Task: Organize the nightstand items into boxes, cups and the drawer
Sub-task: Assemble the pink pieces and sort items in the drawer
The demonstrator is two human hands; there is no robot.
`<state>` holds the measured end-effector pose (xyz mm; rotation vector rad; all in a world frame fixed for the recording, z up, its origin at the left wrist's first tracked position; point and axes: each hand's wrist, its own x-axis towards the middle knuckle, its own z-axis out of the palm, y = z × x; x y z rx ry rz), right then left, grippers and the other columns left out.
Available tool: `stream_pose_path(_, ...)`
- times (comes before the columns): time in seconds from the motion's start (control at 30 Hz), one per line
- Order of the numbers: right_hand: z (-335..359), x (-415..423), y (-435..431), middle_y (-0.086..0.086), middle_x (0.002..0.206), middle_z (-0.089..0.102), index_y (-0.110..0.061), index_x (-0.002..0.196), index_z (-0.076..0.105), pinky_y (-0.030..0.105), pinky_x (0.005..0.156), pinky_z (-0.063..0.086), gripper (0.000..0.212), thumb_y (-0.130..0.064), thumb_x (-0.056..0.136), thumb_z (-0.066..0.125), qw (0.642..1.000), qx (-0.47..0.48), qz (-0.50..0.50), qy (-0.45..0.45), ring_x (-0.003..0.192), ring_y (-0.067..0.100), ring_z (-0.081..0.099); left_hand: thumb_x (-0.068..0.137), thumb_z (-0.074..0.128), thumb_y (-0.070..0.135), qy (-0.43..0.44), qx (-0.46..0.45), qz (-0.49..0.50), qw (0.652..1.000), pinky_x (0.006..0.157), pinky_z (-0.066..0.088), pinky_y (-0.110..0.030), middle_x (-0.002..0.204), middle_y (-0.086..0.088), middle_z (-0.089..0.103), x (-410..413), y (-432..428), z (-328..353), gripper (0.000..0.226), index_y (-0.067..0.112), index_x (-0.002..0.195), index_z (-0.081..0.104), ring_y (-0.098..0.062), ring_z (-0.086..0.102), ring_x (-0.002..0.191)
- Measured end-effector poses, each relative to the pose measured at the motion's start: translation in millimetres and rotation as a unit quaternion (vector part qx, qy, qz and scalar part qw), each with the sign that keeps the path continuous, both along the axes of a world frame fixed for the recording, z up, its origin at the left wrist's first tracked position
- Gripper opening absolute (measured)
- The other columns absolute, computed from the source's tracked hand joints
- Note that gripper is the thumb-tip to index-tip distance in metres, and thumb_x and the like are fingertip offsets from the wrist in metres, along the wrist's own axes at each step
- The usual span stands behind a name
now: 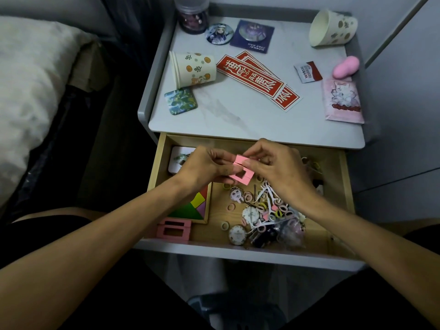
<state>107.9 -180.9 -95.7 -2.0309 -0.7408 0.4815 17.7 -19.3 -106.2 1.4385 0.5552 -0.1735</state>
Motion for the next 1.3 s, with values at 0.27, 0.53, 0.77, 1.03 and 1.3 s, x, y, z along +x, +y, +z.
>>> stream_pose_path(0.27,-4.3,-0.3,-1.2,-0.017,0.099,0.073,-0.025,0.113,0.074,0.013,0.082,0.053,0.026,-0.016,0.089,0.072,1.0,0.0,0.013,-0.012,0.092,-0.006,0.067,0.086,0.069,0.0,0.007,-0.033,0.032,0.999,0.066,0.059,-0.02,0.09,-0.015,0.076,-1.1,3.1,0.7,0.025,-0.005,0.11,0.069,-0.021,0.073,0.071)
stream_pose_path(0.53,-3.2,0.4,-2.3,-0.013,0.102,0.073,-0.024,0.115,0.072,0.025,0.087,0.057,0.029,-0.015,0.087,0.073,1.0,0.0,0.023,-0.009,0.094,-0.004,0.068,0.086,0.07,0.004,0.007,-0.033,0.031,0.999,0.066,0.06,-0.021,0.086,-0.012,0.077,-1.7,1.8,1.9,0.017,0.001,0.103,0.072,-0.019,0.072,0.071)
stream_pose_path(0.77,-5.0,-0.1,-0.6,-0.009,0.101,0.075,-0.021,0.115,0.073,0.026,0.085,0.058,0.029,-0.015,0.087,0.073,1.0,0.0,0.026,-0.015,0.091,-0.004,0.068,0.087,0.071,0.009,0.007,-0.027,0.035,0.999,0.067,0.06,-0.022,0.089,-0.014,0.077,-2.3,0.7,0.2,0.019,0.0,0.103,0.073,-0.019,0.072,0.071)
stream_pose_path(1.03,-2.5,-1.1,-1.8,-0.008,0.104,0.074,-0.021,0.114,0.073,0.02,0.085,0.056,0.027,-0.016,0.087,0.073,1.0,-0.007,0.014,-0.015,0.092,-0.005,0.068,0.087,0.07,0.009,0.009,-0.045,0.042,0.998,0.067,0.06,-0.023,0.088,-0.013,0.076,-2.4,0.8,-0.5,0.022,-0.003,0.107,0.072,-0.02,0.071,0.069)
stream_pose_path(1.3,-2.2,-3.6,-0.8,-0.006,0.106,0.074,-0.018,0.114,0.073,0.016,0.084,0.055,0.028,-0.017,0.087,0.073,1.0,-0.013,0.007,-0.023,0.093,-0.004,0.068,0.088,0.07,0.006,0.008,-0.027,0.042,0.999,0.061,0.059,-0.019,0.086,-0.012,0.076,-3.4,2.6,1.8,0.024,-0.004,0.11,0.07,-0.017,0.072,0.068)
